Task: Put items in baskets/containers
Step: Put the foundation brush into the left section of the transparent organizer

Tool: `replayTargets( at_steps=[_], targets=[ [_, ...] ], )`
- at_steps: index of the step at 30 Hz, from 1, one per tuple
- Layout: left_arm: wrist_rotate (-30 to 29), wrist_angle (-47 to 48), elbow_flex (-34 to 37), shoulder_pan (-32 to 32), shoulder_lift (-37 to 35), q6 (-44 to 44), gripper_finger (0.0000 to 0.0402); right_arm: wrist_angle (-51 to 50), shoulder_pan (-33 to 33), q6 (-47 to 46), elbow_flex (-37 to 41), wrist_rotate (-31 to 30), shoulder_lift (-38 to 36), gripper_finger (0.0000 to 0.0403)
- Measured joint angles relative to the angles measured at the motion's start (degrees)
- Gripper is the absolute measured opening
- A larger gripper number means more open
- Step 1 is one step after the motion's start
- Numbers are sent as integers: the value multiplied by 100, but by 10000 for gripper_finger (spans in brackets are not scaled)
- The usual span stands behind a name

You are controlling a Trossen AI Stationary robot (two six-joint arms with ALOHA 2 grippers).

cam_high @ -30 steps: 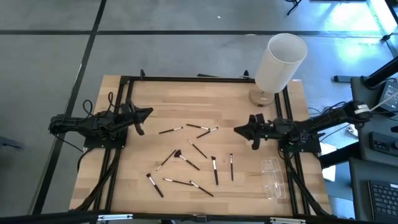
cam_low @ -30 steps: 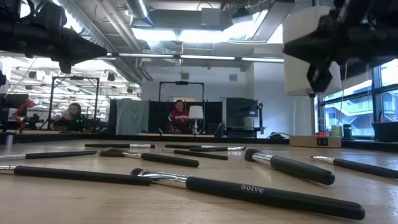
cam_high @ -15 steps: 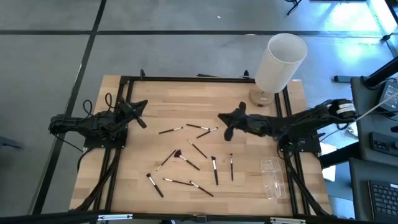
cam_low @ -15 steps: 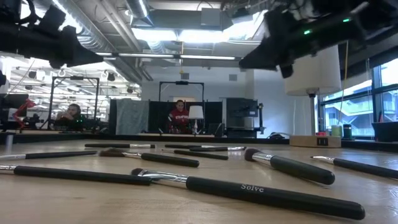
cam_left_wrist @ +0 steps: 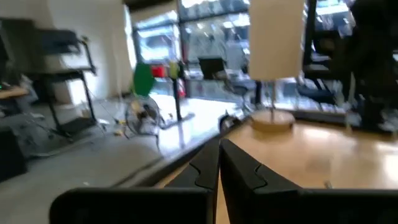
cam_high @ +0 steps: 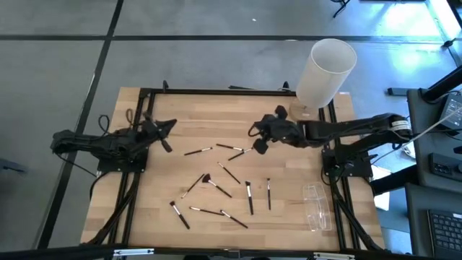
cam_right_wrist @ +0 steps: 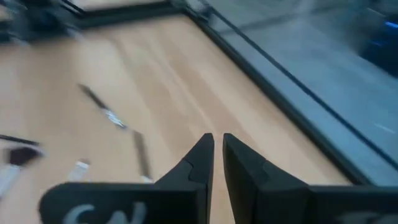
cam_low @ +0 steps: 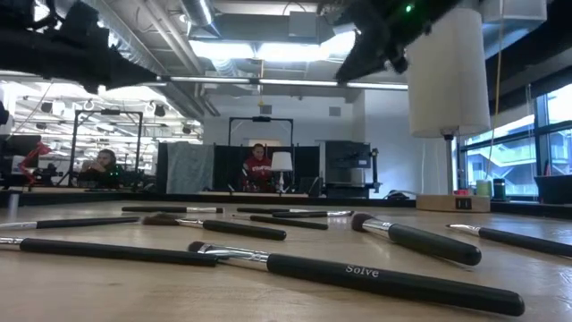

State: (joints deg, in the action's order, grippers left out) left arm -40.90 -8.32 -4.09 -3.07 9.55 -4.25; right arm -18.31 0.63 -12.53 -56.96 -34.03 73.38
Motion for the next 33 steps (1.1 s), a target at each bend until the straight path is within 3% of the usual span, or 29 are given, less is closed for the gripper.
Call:
replayTargets(
  at_steps=[5, 8, 14, 20, 28, 33],
  targets=[
    [526, -461, -230, 385, 1371, 178, 8, -2191, 416, -1258, -592, -1094, -115, 37],
    [1149, -465, -577, 634, 2384, 447, 8, -2702, 672, -1822, -540, -1213, -156, 37],
    [1779, -473, -1529, 912, 4596, 472, 23, -2650, 1038, -2478, -203, -1147, -93, 37],
    [2646, -377, -2800, 1007, 6466, 101, 52, -2258, 1144, -2535, 297, -1292, -76, 37],
    [3091, 1229, -4498, 1023, 8210, -541, 75, -2366, 1136, -3033, 886, -1297, -89, 37],
    [3657, 1721, -5243, 1110, 9029, -1069, 80, -2376, 1011, -3050, 899, -1303, -96, 37]
  ],
)
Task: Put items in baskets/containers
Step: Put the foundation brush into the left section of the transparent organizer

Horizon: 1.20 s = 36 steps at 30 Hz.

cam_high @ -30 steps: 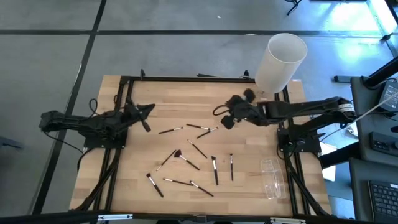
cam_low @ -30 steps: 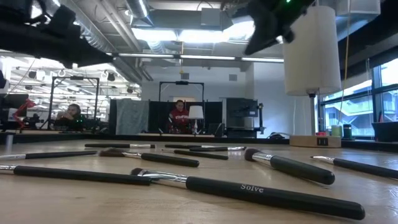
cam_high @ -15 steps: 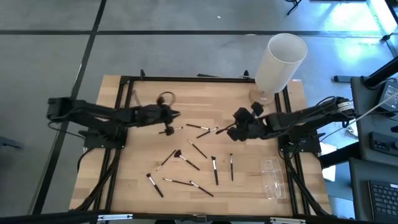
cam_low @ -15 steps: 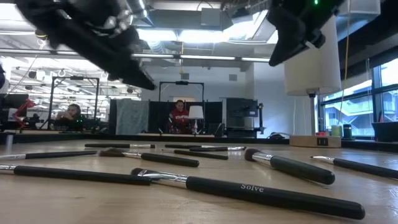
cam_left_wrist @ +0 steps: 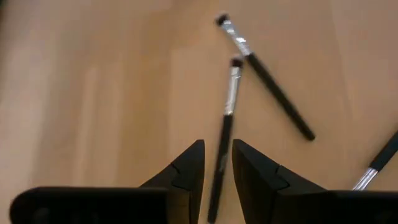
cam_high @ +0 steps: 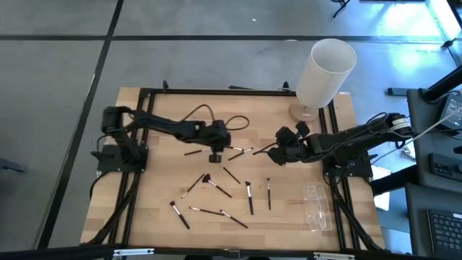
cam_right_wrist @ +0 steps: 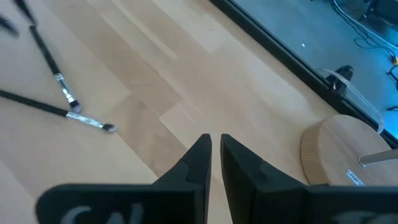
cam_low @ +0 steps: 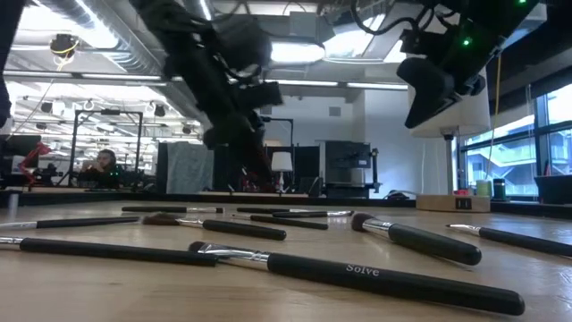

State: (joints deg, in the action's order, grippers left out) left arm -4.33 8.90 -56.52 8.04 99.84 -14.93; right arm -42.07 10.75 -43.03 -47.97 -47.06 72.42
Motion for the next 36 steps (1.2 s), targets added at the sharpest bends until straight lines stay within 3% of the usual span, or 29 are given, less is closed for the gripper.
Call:
replayTargets(
  at_steps=[4, 14, 22, 31, 36],
  targets=[
    [404, 222, -490, 46, 506, -286, 86, -3, -20, 11, 0, 0, 0, 37],
    [280, 700, -950, 332, 1095, -783, 93, 69, -116, 192, 4, -450, -2, 37],
    [657, 1077, -961, 644, 1094, -309, 70, 519, -521, 625, 4, -324, -2, 37],
    [571, 1086, -961, 783, 1092, 219, 30, 615, -565, 616, 4, -172, -2, 37],
    [521, 1013, -952, 784, 1092, 461, 30, 659, -565, 554, 4, -84, -2, 37]
  ],
)
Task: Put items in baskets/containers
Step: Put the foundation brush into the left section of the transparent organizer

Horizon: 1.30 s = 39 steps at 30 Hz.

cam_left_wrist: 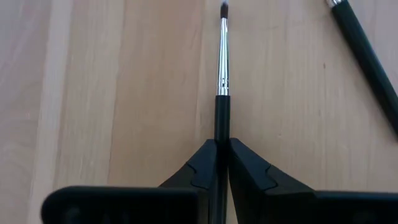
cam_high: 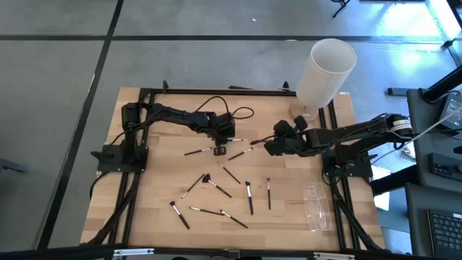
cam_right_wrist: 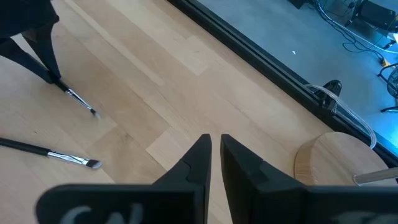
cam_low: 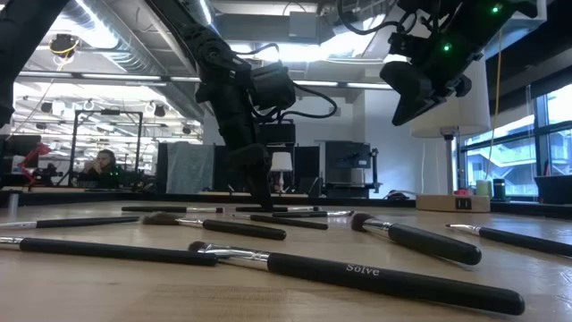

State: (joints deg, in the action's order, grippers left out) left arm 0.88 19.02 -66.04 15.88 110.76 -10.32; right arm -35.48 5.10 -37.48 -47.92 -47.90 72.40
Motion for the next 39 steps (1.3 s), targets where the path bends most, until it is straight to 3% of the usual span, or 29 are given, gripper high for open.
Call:
replayTargets(
  at_steps=[6, 14, 20, 25, 31, 34, 39],
  targets=[
    [-38, -558, 7, 4, -22, 358, 35, 153, 0, -347, 227, -103, 0, 37],
    [-139, -1018, 7, 91, -646, 533, 32, 654, -244, -871, 783, 24, -21, 41],
    [543, -1988, 328, 212, -1084, 820, 33, 2733, -318, -186, 1419, 770, -252, 96],
    [1478, -3795, 1125, 374, -1169, 1399, 34, 5381, -454, 353, 2329, 1732, -396, 167],
    [1784, -6003, 2097, 444, -1169, 2102, 37, 8201, -538, 683, 3361, 1900, -394, 201],
    [1790, -6768, 2349, 444, -1169, 2363, 36, 8871, -542, 710, 3554, 1895, -393, 199],
    [1726, -6969, 2279, 358, -1166, 2611, 35, 9060, -540, 948, 3281, 1985, -319, 192]
  ],
)
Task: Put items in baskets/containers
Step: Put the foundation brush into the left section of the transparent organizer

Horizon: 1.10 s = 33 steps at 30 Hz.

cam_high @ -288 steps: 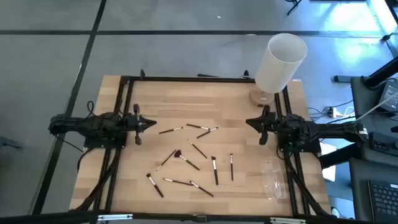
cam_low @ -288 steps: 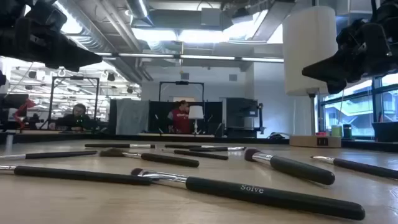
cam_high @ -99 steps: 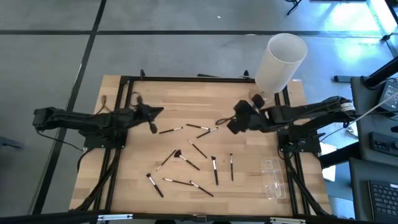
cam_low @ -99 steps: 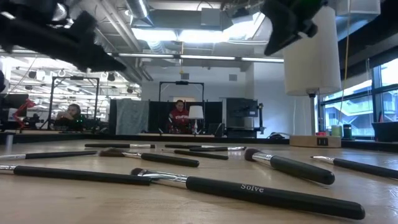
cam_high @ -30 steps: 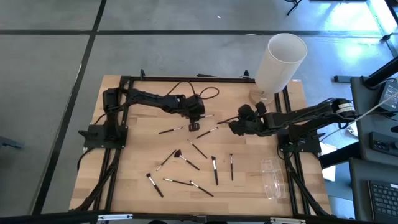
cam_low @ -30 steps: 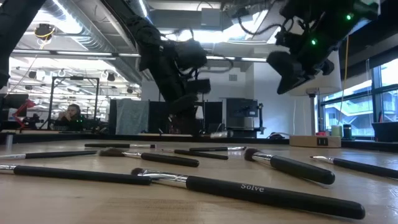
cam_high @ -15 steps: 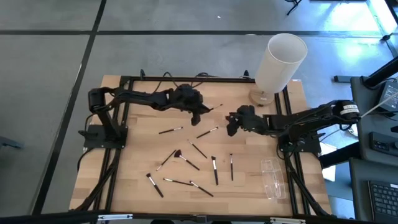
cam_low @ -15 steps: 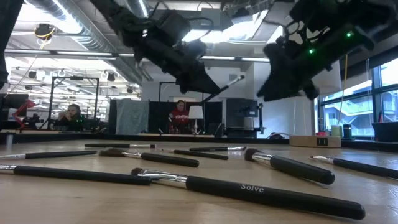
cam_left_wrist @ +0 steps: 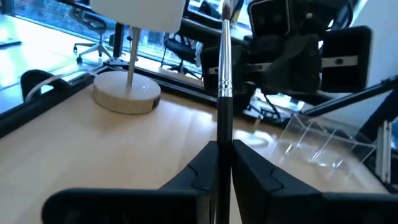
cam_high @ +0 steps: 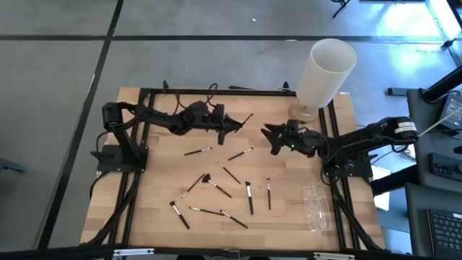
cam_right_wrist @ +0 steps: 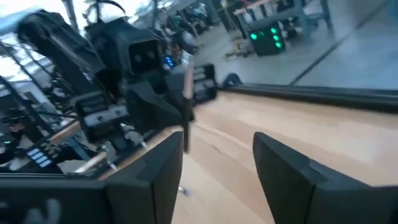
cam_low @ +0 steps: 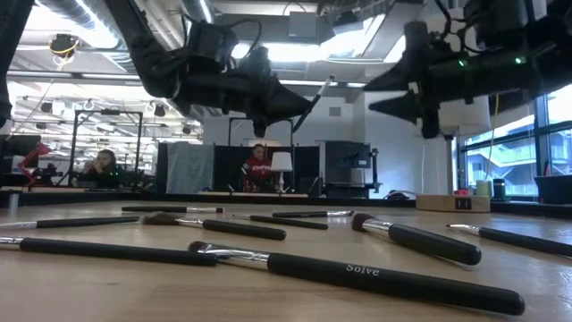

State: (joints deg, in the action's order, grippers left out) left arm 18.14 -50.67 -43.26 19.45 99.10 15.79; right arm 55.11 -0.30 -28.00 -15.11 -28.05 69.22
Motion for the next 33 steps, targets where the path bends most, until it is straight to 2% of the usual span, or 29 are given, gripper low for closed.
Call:
replayTargets(
  at_steps=[10, 21, 33],
  targets=[
    [-23, -215, -213, -325, 1, 1, 35, -9, 2, 544, -799, 431, 549, 191],
    [-17, -198, -213, -406, 1, -1, 35, 244, 2, 767, -923, 567, 661, 189],
    [1, -191, -213, -447, 4, -219, 36, 280, 2, 923, -1163, 514, 1066, 137]
  ],
)
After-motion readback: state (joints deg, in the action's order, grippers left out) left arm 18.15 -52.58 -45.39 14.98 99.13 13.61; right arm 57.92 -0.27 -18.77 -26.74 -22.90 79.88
